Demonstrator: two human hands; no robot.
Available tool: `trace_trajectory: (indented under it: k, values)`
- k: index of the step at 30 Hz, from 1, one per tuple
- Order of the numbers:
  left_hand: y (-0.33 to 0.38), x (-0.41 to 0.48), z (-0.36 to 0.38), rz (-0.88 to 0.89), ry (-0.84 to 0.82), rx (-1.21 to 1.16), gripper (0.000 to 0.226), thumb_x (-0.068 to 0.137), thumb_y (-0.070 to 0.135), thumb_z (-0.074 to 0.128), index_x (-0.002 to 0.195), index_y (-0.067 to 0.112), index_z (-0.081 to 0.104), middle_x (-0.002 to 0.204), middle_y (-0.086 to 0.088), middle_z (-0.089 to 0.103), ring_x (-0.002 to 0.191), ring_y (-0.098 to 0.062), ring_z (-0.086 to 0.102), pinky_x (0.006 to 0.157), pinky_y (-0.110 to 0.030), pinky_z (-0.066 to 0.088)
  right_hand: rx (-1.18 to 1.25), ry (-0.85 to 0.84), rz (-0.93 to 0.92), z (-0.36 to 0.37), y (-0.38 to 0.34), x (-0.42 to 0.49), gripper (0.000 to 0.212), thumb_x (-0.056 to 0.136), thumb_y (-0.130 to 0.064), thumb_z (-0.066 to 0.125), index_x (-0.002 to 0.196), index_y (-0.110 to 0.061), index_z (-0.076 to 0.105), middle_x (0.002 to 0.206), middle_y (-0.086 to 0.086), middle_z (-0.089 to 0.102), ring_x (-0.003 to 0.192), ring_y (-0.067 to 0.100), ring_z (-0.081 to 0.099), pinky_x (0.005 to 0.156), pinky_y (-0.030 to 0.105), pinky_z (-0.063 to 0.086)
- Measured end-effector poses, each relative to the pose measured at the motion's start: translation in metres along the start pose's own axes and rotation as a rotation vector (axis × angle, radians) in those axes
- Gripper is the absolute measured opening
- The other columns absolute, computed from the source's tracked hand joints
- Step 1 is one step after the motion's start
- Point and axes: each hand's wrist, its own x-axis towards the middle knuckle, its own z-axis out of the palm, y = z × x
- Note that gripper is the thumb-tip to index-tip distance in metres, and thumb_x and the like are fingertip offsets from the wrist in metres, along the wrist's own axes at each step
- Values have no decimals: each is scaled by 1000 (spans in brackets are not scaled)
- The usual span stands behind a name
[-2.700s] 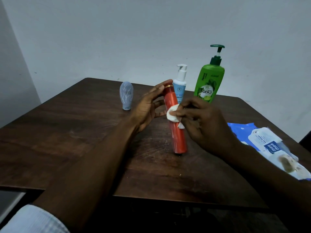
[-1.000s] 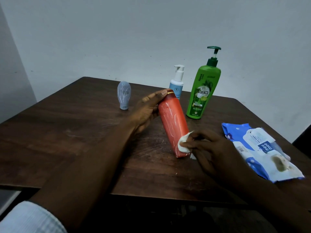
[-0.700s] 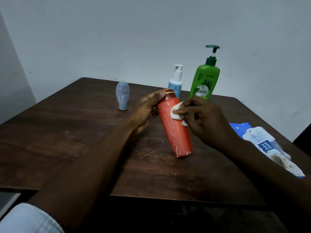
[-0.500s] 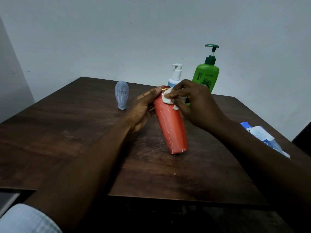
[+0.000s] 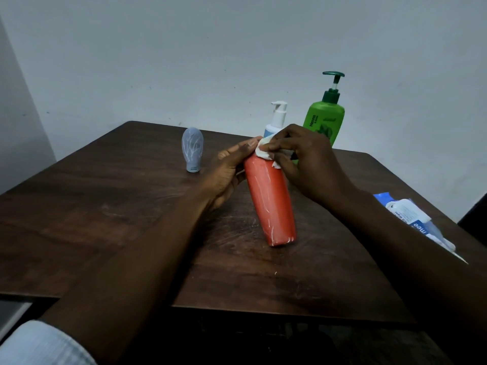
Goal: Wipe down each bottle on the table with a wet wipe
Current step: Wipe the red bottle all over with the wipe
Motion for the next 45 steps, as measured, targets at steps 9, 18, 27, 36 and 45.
trace_trajectory:
  k: [9, 18, 27, 36, 45]
  values:
    - [-3, 0, -2, 3, 15, 39, 18, 100, 23, 59, 111, 23, 74, 109, 1, 77, 103, -13, 71, 89, -28, 56, -2, -57, -33, 3, -10, -42, 23, 82, 5, 69, 100, -5, 78, 101, 10, 71, 94, 23, 67, 87, 24, 48]
    - [-4, 2, -5, -32, 43, 94, 21, 98, 30, 63, 114, 24, 74, 110, 1, 77, 109, -17, 69, 99, -35, 55, 23, -140, -56, -6, -20, -114, 31, 79, 7, 74, 104, -10, 78, 108, 5, 71, 94, 18, 70, 83, 33, 55]
    - [-3, 2, -5, -38, 48, 102, 21, 97, 30, 64, 114, 24, 74, 110, 0, 77, 109, -18, 69, 98, -36, 55, 37, -178, -48, -10, -22, -133, 27, 80, -3, 69, 103, -10, 79, 108, 1, 71, 97, 5, 63, 92, 7, 41]
    - [5, 0, -2, 0, 42, 44, 19, 98, 29, 62, 111, 25, 75, 109, 1, 77, 101, -12, 70, 93, -32, 57, 67, -108, -2, -7, -20, -94, 21, 78, 2, 71, 96, -6, 78, 100, 7, 70, 92, 8, 63, 87, 4, 42]
    - [4, 0, -1, -29, -66, -57, 27, 103, 21, 50, 124, 23, 67, 117, -1, 73, 99, -11, 69, 80, -25, 57, 33, -12, 13, 0, -8, -13, 16, 85, -8, 72, 100, -10, 78, 101, 5, 71, 95, 17, 66, 85, 31, 53]
